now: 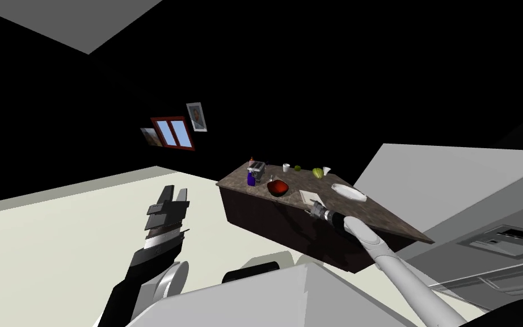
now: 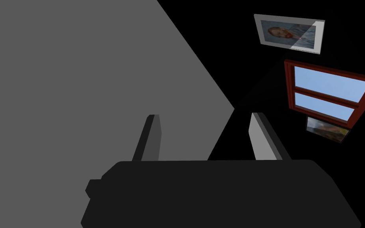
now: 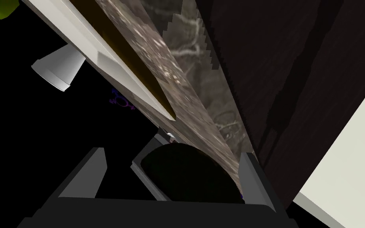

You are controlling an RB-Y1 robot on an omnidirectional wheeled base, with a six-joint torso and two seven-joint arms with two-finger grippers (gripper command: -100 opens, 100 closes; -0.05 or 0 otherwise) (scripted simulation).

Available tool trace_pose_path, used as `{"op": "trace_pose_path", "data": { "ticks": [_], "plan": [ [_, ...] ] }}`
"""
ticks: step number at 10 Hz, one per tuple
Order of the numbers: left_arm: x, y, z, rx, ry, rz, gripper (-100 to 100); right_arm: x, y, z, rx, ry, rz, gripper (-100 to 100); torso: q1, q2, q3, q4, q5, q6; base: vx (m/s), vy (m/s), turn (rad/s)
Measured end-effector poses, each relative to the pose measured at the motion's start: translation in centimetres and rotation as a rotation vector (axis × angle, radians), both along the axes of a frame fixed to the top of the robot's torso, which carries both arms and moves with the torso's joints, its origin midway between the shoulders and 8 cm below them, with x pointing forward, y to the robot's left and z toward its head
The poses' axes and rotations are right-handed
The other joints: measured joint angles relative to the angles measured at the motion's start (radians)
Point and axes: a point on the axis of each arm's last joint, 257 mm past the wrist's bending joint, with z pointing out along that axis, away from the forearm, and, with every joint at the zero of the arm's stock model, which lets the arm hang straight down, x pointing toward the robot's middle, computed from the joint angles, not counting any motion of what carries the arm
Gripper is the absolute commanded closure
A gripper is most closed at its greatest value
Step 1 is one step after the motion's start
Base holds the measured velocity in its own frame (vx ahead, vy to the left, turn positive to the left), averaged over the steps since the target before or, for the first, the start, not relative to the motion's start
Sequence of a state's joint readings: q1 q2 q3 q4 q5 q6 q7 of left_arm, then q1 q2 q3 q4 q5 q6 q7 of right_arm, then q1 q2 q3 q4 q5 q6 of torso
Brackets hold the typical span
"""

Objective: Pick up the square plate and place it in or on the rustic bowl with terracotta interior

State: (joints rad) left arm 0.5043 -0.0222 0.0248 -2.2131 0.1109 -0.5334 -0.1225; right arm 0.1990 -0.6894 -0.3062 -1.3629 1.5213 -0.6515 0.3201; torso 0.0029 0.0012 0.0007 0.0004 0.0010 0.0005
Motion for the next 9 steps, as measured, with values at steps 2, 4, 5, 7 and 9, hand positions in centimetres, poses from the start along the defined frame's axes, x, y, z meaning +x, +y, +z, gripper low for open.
{"op": "trace_pose_path", "data": {
  "ticks": [2, 4, 5, 7, 9],
  "plan": [
    [0.0, 0.0, 0.0, 0.0, 0.0, 0.0, 0, -0.5, -1.8, -0.6, -0.075, 0.035, -0.003, -100, 0.0, 0.0, 0.0, 0.0, 0.0, 0.0, 0.007, 0.06, 0.054],
    [0.0, 0.0, 0.0, 0.0, 0.0, 0.0, 0, -1.1, -4.3, -0.7, -0.141, 0.067, -0.011, -100, 0.0, 0.0, 0.0, 0.0, 0.0, 0.0, 0.002, 0.05, 0.042],
    [0.0, 0.0, 0.0, 0.0, 0.0, 0.0, 0, -1.2, -5.1, -1.0, -0.165, 0.08, -0.01, -100, -0.001, 0.0, 0.0, 0.0, 0.0, 0.0, 0.004, 0.055, 0.072],
    [0.0, 0.0, 0.0, 0.0, 0.0, 0.0, 0, -2.1, -8.2, -1.1, -0.244, 0.123, -0.02, -100, 0.001, -0.001, 0.0, 0.0, 0.0, 0.0, 0.008, 0.065, 0.067],
    [0.0, 0.0, 0.0, 0.0, 0.0, 0.0, 0, -2.6, -9.7, -1.5, -0.303, 0.155, -0.019, -100, -0.001, 0.0, 0.0, 0.0, 0.0, 0.0, 0.0, 0.042, 0.037]
  ]
}}
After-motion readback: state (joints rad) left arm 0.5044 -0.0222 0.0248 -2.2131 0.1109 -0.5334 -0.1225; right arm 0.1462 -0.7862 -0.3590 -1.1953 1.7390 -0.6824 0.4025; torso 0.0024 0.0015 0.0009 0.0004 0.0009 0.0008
